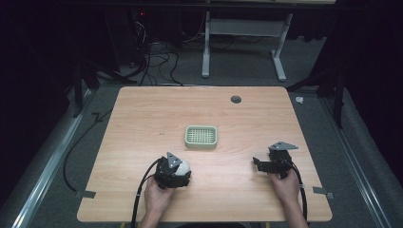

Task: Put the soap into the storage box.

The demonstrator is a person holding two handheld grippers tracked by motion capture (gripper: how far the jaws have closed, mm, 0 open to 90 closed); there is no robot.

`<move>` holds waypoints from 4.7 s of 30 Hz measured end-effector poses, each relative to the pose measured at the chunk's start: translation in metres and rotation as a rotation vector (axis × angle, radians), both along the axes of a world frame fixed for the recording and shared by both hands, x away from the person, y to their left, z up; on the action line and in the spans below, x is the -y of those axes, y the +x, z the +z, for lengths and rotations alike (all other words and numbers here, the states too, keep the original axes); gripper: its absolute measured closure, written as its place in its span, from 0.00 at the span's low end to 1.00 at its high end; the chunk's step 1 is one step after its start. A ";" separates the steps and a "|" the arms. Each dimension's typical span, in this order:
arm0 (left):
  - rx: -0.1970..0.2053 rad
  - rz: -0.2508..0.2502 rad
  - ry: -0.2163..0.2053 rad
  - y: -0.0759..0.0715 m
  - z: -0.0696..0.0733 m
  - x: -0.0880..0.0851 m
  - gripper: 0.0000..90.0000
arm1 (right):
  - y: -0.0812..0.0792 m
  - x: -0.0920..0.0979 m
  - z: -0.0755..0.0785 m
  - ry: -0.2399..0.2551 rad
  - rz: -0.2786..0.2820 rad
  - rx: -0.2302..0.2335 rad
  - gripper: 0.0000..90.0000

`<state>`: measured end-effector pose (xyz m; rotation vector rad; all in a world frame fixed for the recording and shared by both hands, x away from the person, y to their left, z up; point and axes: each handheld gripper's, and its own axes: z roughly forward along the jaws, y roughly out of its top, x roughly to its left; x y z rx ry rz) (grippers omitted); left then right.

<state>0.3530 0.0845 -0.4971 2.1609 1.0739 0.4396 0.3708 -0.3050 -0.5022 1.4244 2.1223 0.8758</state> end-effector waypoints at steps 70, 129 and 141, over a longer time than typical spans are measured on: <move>-0.041 -0.131 -0.124 0.031 0.077 0.006 0.27 | 0.000 0.000 0.000 -0.004 -0.007 0.002 0.22; -0.022 -0.033 -0.028 0.129 0.052 0.061 0.27 | 0.000 0.000 0.000 -0.002 -0.008 0.002 0.22; -0.048 -0.017 -0.009 0.137 0.036 0.065 0.27 | 0.000 0.000 0.000 -0.002 -0.008 0.003 0.22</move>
